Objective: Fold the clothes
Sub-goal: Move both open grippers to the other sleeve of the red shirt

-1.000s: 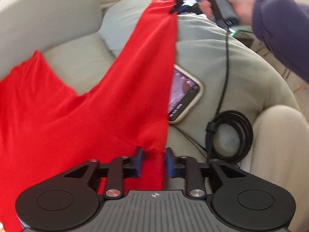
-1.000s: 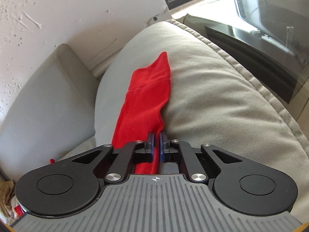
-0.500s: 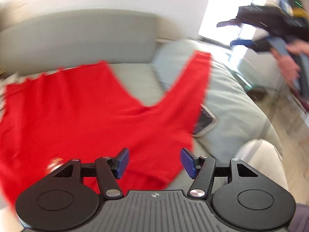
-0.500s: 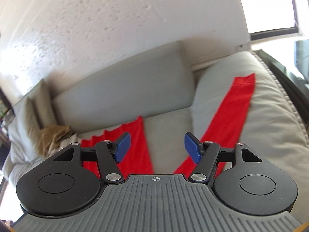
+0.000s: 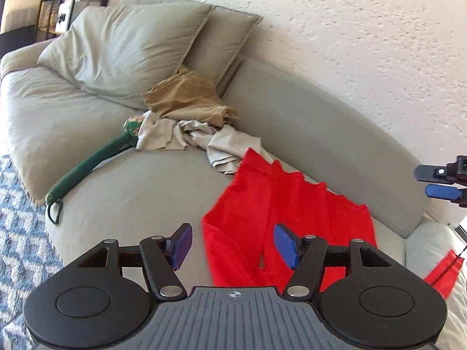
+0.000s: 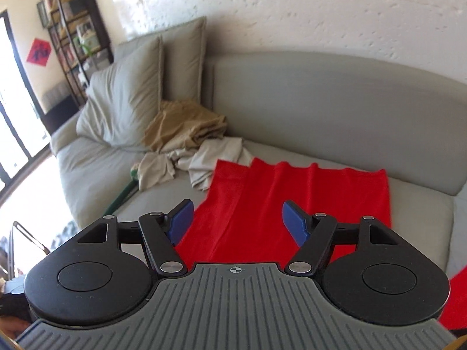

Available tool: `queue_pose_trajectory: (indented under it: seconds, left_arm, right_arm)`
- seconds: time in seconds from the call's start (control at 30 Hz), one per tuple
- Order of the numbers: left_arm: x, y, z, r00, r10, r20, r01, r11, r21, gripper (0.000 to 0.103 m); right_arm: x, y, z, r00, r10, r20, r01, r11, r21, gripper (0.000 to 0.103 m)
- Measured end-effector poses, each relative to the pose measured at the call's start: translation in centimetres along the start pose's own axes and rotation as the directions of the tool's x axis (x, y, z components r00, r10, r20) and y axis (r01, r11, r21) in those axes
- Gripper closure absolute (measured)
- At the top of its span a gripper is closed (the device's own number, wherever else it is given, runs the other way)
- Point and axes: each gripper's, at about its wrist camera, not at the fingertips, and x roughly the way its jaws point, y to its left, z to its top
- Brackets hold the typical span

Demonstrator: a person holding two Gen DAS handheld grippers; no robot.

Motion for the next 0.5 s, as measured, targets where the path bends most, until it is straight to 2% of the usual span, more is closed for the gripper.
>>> queue_pose_trajectory:
  seconds: [0.1,0.2,0.27,0.37,0.43,0.5]
  left_arm:
    - [2.4,1.3,-0.1,0.999,0.016,-0.041,-0.018,0.999,-0.045,0.044]
    - [3.3,2.7,-0.1,0.999,-0.003,-0.054,-0.003,0.995,-0.097,0.044]
    - [3.9,3.6,-0.2,0.998,-0.015,-0.063,0.007,0.991,-0.131,0.044]
    - [4.8,5.1,-0.2,0.997,-0.035,-0.074,0.021,0.983,-0.183,0.044]
    - [5.4,6.0,-0.3,0.995,-0.049,-0.081,0.03,0.976,-0.218,0.044]
    - [6.0,6.9,-0.3,0.994,-0.063,-0.088,0.039,0.967,-0.252,0.044]
  right_arm:
    - [8.5,2.6,0.0,0.991,-0.011,-0.136,0.006,0.999,-0.037,0.035]
    - [16.1,4.3,0.3,0.973,0.013,-0.229,-0.021,0.999,-0.033,0.044]
    - [21.6,5.6,0.7,0.961,0.027,-0.276,-0.036,0.999,-0.027,0.044]
    - [28.7,6.8,1.6,0.958,-0.015,-0.287,0.021,1.0,0.019,0.042]
    - [32.5,7.6,2.1,0.956,-0.063,-0.285,0.077,0.996,0.038,0.036]
    - [36.1,8.5,2.2,0.939,-0.13,-0.318,0.143,0.989,0.018,0.035]
